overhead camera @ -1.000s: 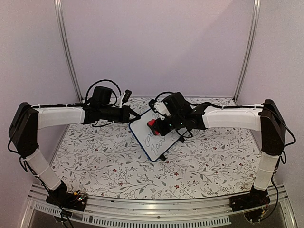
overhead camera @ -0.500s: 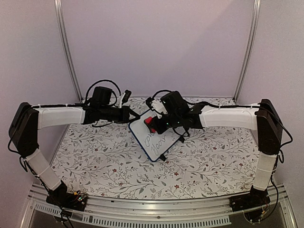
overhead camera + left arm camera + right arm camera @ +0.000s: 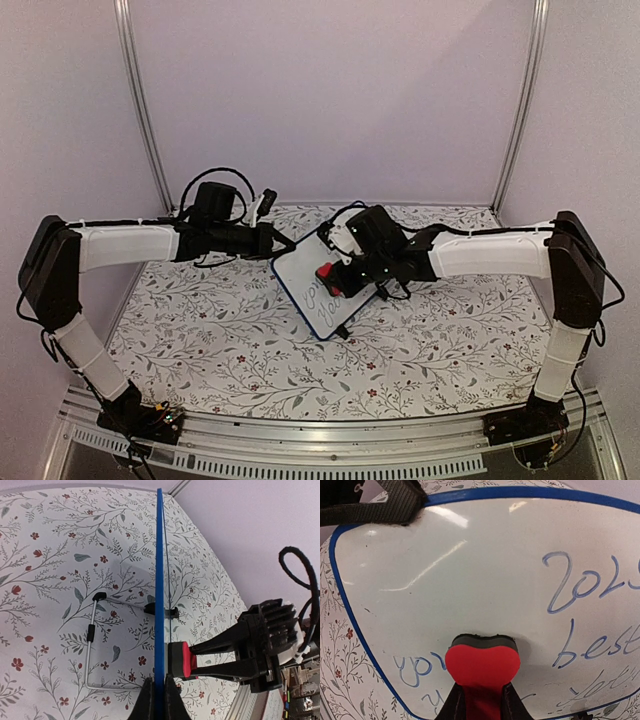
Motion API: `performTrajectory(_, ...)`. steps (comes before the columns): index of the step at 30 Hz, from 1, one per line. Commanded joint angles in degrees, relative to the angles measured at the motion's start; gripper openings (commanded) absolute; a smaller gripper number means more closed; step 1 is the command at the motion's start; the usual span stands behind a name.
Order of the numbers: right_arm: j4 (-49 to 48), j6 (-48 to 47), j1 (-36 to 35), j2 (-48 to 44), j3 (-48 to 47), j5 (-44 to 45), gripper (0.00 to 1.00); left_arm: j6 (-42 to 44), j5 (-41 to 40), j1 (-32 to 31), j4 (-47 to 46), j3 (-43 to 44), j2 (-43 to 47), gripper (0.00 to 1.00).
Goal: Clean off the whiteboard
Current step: Erase the whiteboard at the center of the board.
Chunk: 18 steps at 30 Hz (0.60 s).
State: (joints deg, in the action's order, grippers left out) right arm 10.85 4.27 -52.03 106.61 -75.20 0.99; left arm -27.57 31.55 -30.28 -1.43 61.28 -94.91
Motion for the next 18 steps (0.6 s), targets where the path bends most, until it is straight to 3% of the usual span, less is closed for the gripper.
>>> performTrajectory(1, 2.2, 0.3, 1.1, 1.1, -4.7, 1.1, 0.06, -0.1, 0.6, -0.6, -0.8, -0.1, -0.3, 0.00)
performTrajectory(10, 4.6, -1.3, 2.7, 5.3, -13.6, 1.1, 0.06, -0.2, 0.9, -0.6, -0.8, 0.0, -0.2, 0.00)
performTrajectory(18, 3.6, -1.1, 2.8, 5.7, -8.8, 0.5, 0.06, -0.3, 0.8, -0.6, -0.8, 0.0, -0.1, 0.00)
